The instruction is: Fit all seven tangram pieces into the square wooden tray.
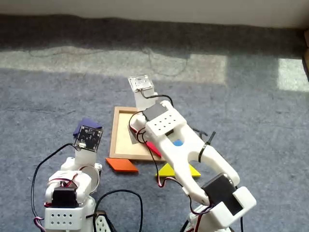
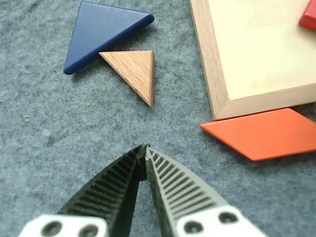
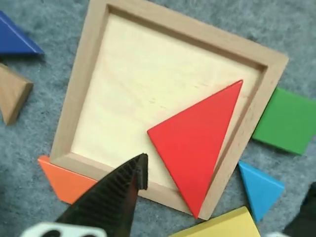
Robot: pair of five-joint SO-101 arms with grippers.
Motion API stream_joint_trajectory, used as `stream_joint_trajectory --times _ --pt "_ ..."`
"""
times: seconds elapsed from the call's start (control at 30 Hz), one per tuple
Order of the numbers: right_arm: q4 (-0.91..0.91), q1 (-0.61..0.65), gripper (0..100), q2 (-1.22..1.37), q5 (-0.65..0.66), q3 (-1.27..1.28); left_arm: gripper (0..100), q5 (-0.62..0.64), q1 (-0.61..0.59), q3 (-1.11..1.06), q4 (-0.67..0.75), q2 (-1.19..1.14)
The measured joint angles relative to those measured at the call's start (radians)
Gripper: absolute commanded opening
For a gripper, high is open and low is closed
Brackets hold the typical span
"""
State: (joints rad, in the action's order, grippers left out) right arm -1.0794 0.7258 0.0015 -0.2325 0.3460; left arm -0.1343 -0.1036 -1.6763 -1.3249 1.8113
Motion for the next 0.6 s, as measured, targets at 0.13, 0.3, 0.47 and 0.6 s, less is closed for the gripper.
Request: stream_joint_trajectory --times 0.13,0.3,0.47,0.6 --pt "0.0 -0.006 5.7 0.0 0.009 0.0 0 0.0 0.0 0.0 0.0 0.0" --pt "0.029 -0.009 3.0 0.0 0.109 0.041 0 0.0 0.0 0.0 0.0 0.0" --pt "0.091 0.003 1.4 0.0 0.176 0.12 0 0.0 0.0 0.0 0.0 0.0" --pt "0.153 0.038 1.4 0.0 0.196 0.17 0 0.0 0.0 0.0 0.0 0.0"
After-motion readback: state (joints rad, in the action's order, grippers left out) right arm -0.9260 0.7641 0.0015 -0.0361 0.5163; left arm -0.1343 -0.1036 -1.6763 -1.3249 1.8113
